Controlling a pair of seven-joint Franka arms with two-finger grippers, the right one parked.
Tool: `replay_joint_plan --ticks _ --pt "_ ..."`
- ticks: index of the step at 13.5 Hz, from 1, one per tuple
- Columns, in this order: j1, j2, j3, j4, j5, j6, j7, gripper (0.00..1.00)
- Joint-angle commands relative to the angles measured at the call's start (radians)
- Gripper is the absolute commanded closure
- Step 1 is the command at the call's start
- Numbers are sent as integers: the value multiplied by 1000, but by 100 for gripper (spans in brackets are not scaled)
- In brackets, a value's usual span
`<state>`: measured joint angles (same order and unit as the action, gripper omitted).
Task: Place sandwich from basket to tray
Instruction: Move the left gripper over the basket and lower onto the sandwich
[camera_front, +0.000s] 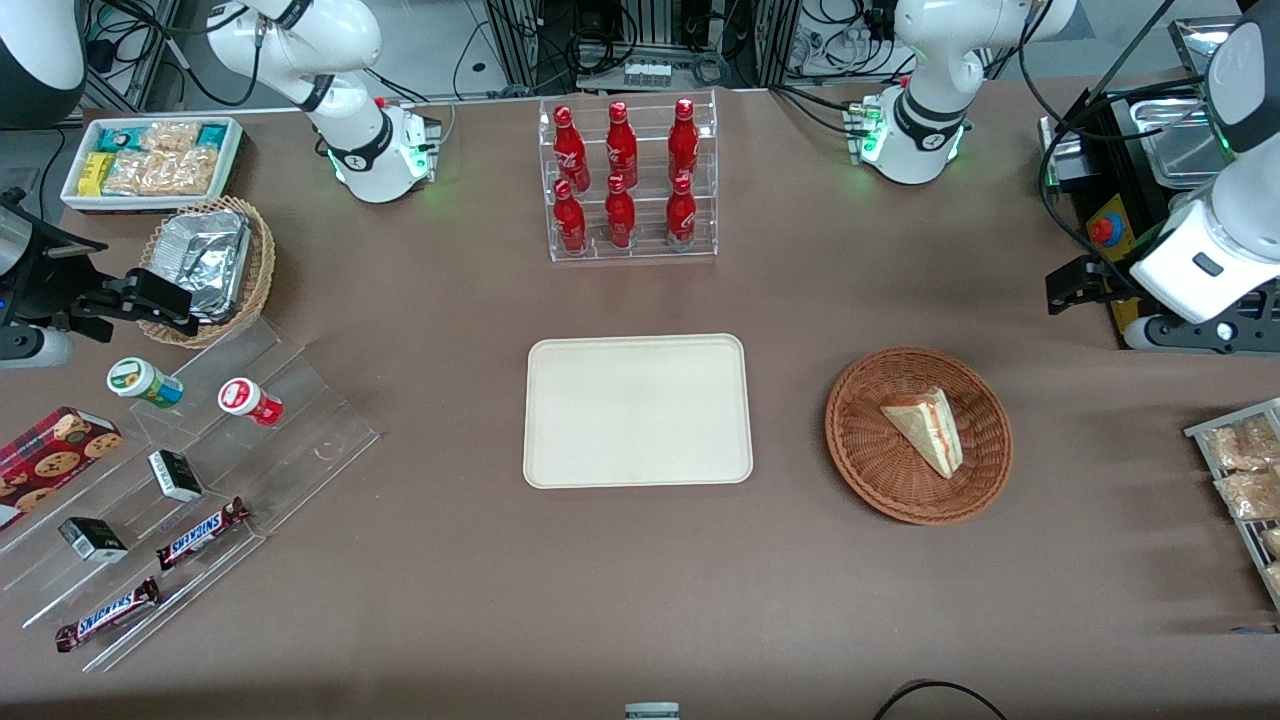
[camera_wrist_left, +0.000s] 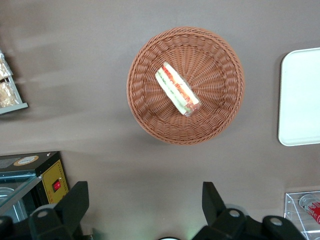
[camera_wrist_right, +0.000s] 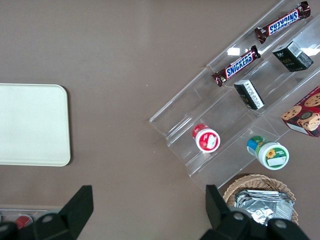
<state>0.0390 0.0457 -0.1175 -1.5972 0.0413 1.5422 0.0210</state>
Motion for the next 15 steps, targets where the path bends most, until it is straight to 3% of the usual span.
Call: replay_joint_plan --ticks 1,5,7,11,15 --pt "15 -12 -13 2 12 10 -9 0" --pt "12 38 -10 -1 22 42 -66 0" --pt "9 74 -11 -39 66 102 -226 0" --pt "7 82 -13 -191 66 275 -554 0" --pt "-31 103 -14 -424 49 627 -810 0"
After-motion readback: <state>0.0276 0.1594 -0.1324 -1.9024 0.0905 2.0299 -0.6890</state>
